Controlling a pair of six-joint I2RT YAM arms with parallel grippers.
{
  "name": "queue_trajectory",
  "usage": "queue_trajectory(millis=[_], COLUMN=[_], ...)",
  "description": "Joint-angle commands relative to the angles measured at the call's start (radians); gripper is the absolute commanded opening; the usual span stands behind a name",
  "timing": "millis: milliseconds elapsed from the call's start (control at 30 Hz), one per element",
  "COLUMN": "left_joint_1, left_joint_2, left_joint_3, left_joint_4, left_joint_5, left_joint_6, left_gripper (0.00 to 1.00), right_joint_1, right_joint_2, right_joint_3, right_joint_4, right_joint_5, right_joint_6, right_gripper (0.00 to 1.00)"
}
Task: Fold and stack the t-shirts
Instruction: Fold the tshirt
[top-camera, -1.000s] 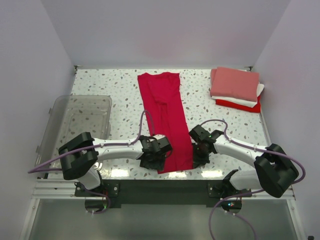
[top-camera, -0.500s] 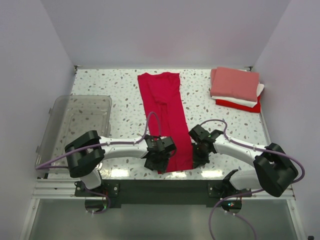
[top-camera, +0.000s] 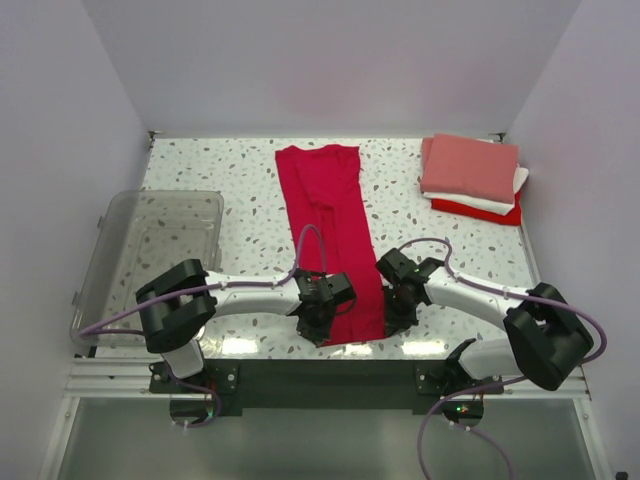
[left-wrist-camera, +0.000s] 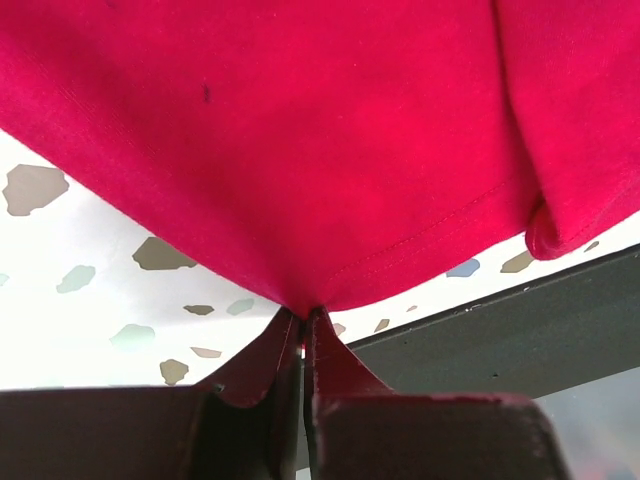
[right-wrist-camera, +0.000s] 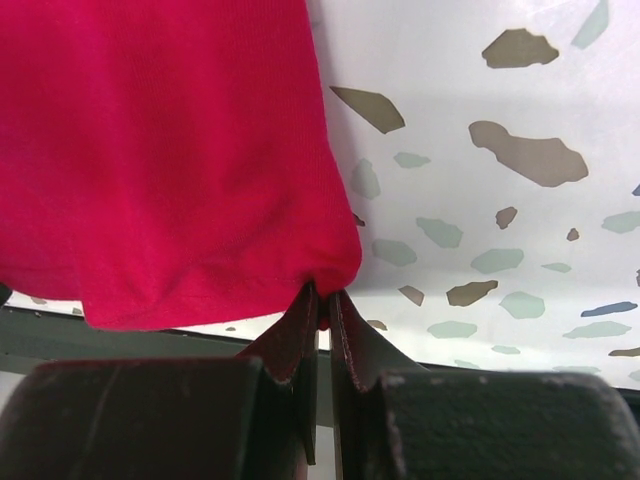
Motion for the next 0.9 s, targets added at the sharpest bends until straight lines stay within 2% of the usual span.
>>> queue_trajectory(millis=[0,300,467,567,733,867], left_joint_1=[-0.006,-0.004,0.004,0.042,0.172,0.226], left_joint_2=[-0.021,-0.116,-0.119,-0.133,-0.185,-0.138], left_joint_3=[0.002,0.020,0.077,0.080,0.054,0.103], left_joint_4=[-0.047,-0.125,-0.157,-0.161,-0.089,-0.076], left_joint_5=[-0.019,-0.019,-0.019,-0.010,0.033,0.030], left_joint_6=[0.018,0.003,0.021,0.024,0.039,0.092], left_gripper=[0.00,0.00,0.00,0.00,0.00,0.00], right_joint_1=[0.006,0.007,0.006,0.004,0.003,-0.016], right_joint_2=[0.014,-0.049,-0.004,0.028,0.123,0.204], right_joint_3=[0.031,0.137,0.198,0.246,0.350,0.434], right_joint_4=[-0.058,-0.209,-0.221,-0.221,-0.200,-0.183], right_joint_5=[0.059,0.088,0.077,0.080,0.086,0.112], right_joint_6=[-0.029,-0.036,-0.050,-0.061,-0.069,-0.093], right_gripper=[0.00,0.00,0.00,0.00,0.00,0.00])
